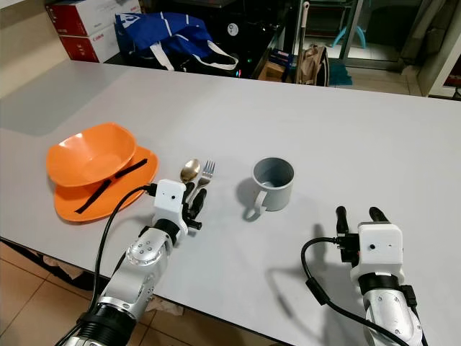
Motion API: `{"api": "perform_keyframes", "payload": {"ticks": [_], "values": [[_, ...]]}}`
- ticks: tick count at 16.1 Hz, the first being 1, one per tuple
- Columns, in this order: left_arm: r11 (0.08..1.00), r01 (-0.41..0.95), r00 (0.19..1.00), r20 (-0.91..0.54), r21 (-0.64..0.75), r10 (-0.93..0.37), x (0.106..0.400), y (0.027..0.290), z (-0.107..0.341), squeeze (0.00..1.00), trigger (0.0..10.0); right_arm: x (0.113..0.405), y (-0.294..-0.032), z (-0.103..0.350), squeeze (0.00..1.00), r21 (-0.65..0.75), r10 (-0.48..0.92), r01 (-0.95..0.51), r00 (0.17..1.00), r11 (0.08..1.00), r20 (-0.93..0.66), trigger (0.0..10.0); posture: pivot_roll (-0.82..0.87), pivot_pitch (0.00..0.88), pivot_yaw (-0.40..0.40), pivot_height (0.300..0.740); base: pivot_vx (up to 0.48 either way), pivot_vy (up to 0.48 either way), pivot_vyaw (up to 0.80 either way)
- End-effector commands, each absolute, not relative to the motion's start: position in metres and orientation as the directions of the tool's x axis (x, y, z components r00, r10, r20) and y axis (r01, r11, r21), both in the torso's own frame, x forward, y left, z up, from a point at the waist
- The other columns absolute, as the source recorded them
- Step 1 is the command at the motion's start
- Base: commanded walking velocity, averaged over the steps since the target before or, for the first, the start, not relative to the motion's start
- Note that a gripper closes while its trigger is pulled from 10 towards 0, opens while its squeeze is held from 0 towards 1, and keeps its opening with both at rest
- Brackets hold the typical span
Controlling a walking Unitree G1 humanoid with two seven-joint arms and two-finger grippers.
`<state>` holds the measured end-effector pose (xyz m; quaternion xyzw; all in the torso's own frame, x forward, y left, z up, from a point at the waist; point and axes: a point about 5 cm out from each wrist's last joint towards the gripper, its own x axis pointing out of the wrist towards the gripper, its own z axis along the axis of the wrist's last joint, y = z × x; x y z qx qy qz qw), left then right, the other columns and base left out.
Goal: Setting the table
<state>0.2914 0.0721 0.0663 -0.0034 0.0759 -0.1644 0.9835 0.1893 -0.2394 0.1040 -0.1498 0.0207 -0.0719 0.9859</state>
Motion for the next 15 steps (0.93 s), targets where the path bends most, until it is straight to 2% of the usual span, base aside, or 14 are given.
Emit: {"api": "perform_keyframes", "payload": {"ticks": [1, 2, 3, 7, 9, 13, 15], "values": [[0.948, 0.317, 0.937, -0.147, -0.013, -0.315, 0.291, 0.075, 0.068, 1.00, 10.0, 0.189, -0.237, 0.107, 0.00, -0.290, -0.142, 0.132, 0.990, 0.948, -0.013, 10.0, -0.22, 0.000, 0.096, 0.740, 0.000, 0.000, 0.00], [0.948, 0.320, 0.939, -0.131, -0.002, -0.317, 0.293, 0.076, 0.070, 0.98, 10.0, 0.189, -0.236, 0.106, 0.00, -0.290, -0.143, 0.133, 0.990, 0.948, -0.013, 10.0, -0.21, 0.000, 0.098, 0.740, 0.000, 0.000, 0.00], [0.947, 0.321, 0.943, -0.099, 0.023, -0.317, 0.298, 0.078, 0.076, 0.00, 10.0, 0.190, -0.237, 0.107, 0.00, -0.288, -0.147, 0.138, 0.989, 0.948, -0.009, 10.0, -0.21, 0.000, 0.100, 0.740, 0.000, 0.000, 0.00], [0.924, 0.372, 0.926, 0.030, 0.085, -0.376, 0.315, 0.078, 0.111, 0.00, 10.0, 0.201, -0.231, 0.109, 0.00, -0.254, -0.171, 0.174, 0.985, 0.952, 0.034, 10.0, -0.18, 0.000, 0.122, 0.740, 0.000, 0.000, 0.00], [0.872, 0.451, 0.864, 0.151, 0.188, -0.480, 0.313, 0.077, 0.141, 0.00, 10.0, 0.213, -0.220, 0.108, 0.00, -0.208, -0.186, 0.195, 0.980, 0.958, 0.066, 10.0, -0.14, 0.000, 0.145, 0.740, 0.000, 0.000, 0.00], [0.845, 0.503, 0.835, 0.152, 0.183, -0.529, 0.314, 0.074, 0.143, 0.00, 10.0, 0.226, -0.209, 0.106, 0.00, -0.184, -0.176, 0.188, 0.981, 0.965, 0.076, 10.0, -0.13, 0.000, 0.146, 0.740, 0.000, 0.000, 0.00], [0.817, 0.548, 0.811, 0.129, 0.177, -0.571, 0.299, 0.074, 0.128, 0.00, 10.0, 0.233, -0.206, 0.109, 0.00, -0.170, -0.176, 0.190, 0.980, 0.967, 0.093, 10.0, -0.14, 0.000, 0.153, 0.740, 0.000, 0.000, 0.00]]}}
